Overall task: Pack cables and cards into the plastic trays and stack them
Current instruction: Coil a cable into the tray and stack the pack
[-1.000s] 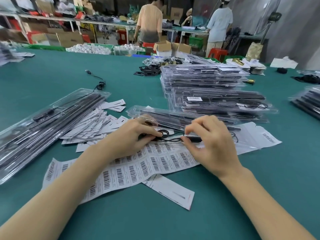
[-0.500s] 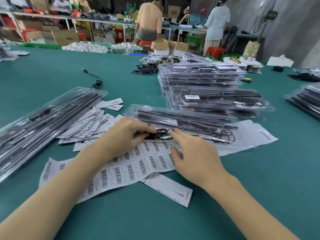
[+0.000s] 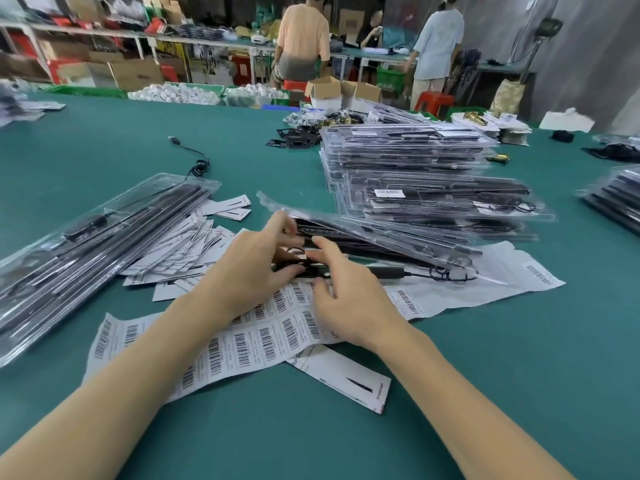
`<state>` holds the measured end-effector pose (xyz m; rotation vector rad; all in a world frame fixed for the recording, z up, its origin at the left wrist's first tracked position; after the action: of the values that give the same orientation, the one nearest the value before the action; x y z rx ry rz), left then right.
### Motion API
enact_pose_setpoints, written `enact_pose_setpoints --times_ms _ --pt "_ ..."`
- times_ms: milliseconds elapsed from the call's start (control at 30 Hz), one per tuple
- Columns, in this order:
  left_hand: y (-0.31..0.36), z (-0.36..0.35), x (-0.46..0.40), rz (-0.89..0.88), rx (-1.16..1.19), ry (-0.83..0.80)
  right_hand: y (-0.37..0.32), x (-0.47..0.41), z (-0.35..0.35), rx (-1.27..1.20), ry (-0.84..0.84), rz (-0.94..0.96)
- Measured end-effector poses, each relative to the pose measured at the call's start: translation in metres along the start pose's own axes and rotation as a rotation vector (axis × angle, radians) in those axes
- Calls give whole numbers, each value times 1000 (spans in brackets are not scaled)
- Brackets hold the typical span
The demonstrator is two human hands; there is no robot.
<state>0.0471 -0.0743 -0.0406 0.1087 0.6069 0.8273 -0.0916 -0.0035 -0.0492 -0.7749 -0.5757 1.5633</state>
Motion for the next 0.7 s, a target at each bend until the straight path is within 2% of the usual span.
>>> enact_pose_setpoints --times_ms 133,267,467,600,700 --pt "8 2 2 -144 -76 20 0 3 3 -42 37 32" --pt "7 3 1 -156 -41 27 -8 12 1 24 142 106" --pt "7 1 2 -164 -43 8 -17 19 -6 173 124 157" --pt "9 2 3 -172 -68 45 -22 22 -8 117 213 162" --pt "10 3 4 -176 -50 76 -17 21 -8 -14 201 129"
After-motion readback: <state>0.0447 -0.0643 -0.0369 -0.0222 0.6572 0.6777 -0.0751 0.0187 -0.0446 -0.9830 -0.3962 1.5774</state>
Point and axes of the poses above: each hand's wrist, its own x-axis away from the middle knuckle, its own z-axis out of the back of the hand, y = z × x, the point moved 5 cm from there along -x, towards the middle knuckle, and after that the axes turned 14 degrees about -x, right-handed, at the moved point
